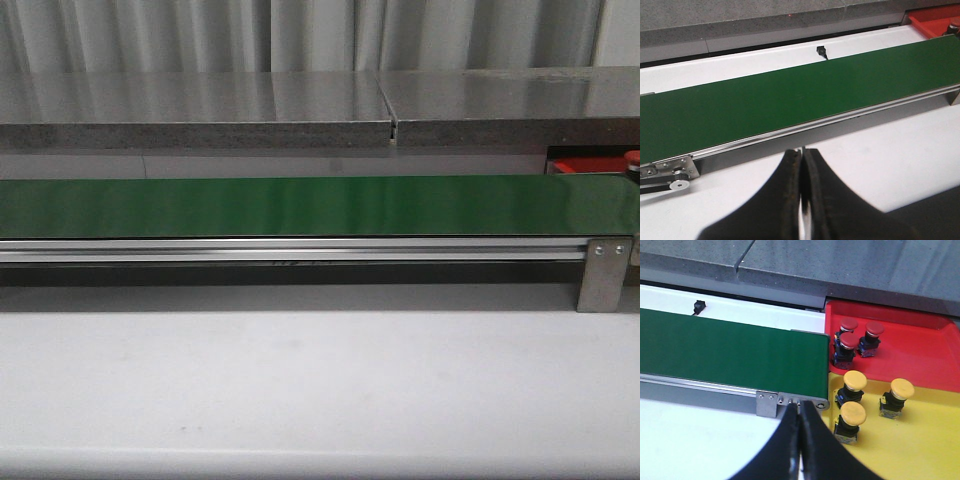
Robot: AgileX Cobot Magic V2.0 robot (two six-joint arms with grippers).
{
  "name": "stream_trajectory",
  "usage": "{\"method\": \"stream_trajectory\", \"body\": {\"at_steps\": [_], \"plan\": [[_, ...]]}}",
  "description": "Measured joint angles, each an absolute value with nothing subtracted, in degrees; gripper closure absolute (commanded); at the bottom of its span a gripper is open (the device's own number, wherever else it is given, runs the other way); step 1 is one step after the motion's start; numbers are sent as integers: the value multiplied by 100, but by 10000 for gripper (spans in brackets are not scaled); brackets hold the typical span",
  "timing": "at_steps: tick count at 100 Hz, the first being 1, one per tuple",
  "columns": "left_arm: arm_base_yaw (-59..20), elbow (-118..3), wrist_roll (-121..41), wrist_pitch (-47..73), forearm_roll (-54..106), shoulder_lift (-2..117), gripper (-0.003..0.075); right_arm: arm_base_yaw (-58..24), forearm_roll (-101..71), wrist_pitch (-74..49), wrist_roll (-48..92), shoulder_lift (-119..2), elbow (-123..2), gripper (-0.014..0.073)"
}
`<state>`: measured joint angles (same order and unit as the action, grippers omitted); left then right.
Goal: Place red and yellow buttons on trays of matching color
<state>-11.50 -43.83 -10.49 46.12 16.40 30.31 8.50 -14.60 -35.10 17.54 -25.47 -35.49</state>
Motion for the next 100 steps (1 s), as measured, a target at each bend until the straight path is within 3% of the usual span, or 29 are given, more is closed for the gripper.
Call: {"method": "stream_trajectory", "body": {"at_steps": [44,100], "plan": [[-1150,-4383,-1010,4280,1640,3234,741,850,-1460,-3510,1754,-2537,-3531,712],[-765,-5342,-1010,4147,1642,5137,741,850,-1460,-3510,1756,-2537,-3531,712]]}}
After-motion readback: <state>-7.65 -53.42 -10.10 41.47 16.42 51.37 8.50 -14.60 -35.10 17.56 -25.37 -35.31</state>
